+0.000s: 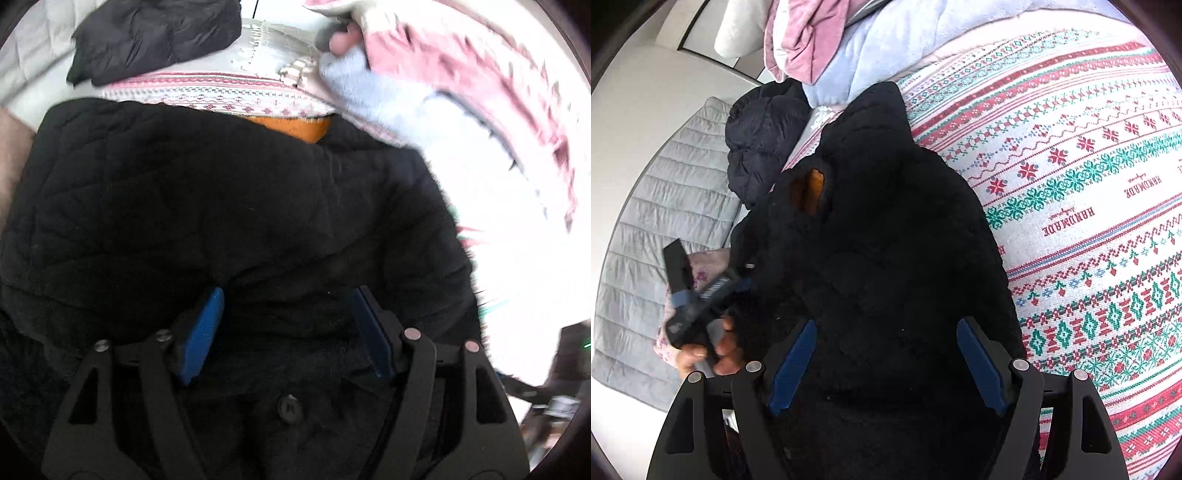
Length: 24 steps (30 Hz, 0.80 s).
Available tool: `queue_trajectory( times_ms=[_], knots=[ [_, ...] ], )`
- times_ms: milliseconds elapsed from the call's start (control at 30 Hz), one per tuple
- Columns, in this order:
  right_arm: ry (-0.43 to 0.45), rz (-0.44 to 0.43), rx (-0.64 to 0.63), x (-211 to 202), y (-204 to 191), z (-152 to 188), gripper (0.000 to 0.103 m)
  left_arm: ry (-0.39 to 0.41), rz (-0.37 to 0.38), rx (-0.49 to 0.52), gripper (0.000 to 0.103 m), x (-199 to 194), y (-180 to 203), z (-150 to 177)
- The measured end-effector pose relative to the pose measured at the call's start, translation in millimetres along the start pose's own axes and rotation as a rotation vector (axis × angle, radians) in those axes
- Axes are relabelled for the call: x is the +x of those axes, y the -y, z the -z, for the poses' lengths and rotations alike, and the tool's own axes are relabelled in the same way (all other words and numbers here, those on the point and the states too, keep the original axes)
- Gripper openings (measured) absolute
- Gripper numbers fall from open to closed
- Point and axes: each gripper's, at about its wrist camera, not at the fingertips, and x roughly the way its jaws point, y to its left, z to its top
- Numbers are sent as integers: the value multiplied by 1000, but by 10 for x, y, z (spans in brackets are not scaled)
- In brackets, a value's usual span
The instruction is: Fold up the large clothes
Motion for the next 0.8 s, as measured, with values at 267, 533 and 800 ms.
queue_trajectory(
  times_ms=[267,533,800],
  knots=[
    [-2,3,-24,35,-76,28,80,117,76,-290,71,-423,-1046,-121],
    [-22,43,-56,197,-148,44,80,99,-358,74,71,135,-373,106],
    [-22,68,-60,227,-109,14,80,94,-146,-136,71,-591,-690,152]
  ],
)
